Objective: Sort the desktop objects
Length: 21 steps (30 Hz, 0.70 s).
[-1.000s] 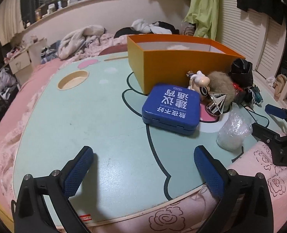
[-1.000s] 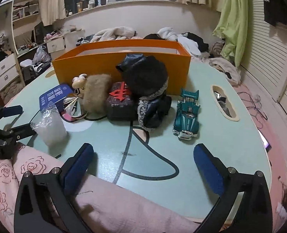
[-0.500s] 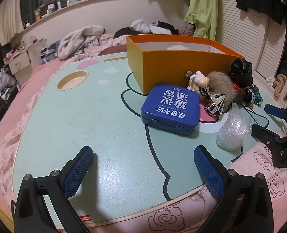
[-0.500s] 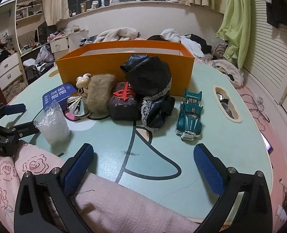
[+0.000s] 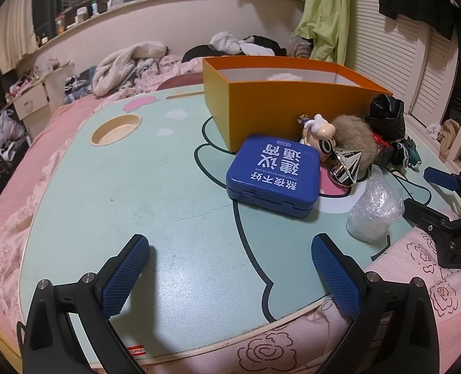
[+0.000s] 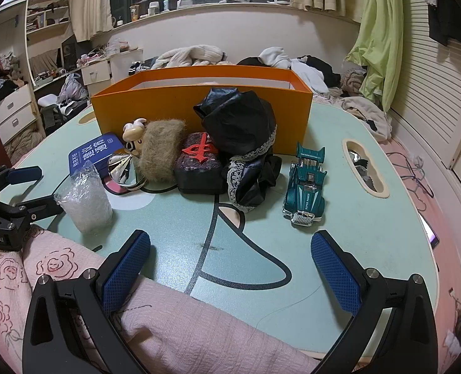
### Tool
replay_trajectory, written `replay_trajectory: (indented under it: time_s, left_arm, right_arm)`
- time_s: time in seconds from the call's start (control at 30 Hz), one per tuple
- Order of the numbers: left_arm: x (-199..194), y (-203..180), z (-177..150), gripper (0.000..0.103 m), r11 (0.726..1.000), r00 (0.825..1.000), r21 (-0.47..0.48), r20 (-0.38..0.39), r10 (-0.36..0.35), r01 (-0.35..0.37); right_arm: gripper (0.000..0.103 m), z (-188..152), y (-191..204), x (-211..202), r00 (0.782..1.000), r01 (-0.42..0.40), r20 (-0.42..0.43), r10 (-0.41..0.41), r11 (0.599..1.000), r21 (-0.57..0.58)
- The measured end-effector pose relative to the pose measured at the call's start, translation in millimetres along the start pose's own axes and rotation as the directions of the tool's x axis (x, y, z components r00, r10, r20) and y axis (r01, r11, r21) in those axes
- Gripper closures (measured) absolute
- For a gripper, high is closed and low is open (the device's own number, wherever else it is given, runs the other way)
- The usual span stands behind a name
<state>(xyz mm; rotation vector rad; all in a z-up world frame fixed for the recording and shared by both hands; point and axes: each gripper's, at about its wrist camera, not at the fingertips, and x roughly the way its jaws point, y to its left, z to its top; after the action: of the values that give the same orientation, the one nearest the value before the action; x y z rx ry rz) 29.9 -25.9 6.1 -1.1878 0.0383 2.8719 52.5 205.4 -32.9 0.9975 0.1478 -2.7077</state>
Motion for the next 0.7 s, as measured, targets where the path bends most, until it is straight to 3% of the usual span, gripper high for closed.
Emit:
replay_trajectory:
  time_s: [0.43, 0.5, 0.63, 0.7]
  left_arm:
    - [-0.7, -2.2, 0.4, 0.0, 1.0, 1.0, 0.004, -0.001, -0.004, 0.004]
    - [-4.8, -8.4, -1.0, 0.002, 1.0, 1.0, 0.011, 0.012, -0.029, 0.029]
    - [-19.7, -11.4, 19.0, 0.002, 0.989, 0.985, 0.018, 0.086, -0.149, 0.148]
    - [-18.4, -17.1, 33.7, 0.002, 0.986, 0.982, 0.061, 0.093, -0.162, 0.157]
  right_arm:
    - [0.001, 0.3, 0.5, 0.1, 1.0, 0.0, 0.0, 0.0, 1.0, 0.0]
    - [0.001, -0.1, 0.4, -0.3, 1.0, -0.001, 0.001, 0.001, 1.0, 0.001]
    - [0.001, 0.5, -0.4, -0.1, 1.0, -0.001, 0.001, 0.001, 1.0, 0.0]
    - [0.001, 0.5, -0.4, -0.2, 1.0, -0.001, 0.001, 0.001, 1.0, 0.0]
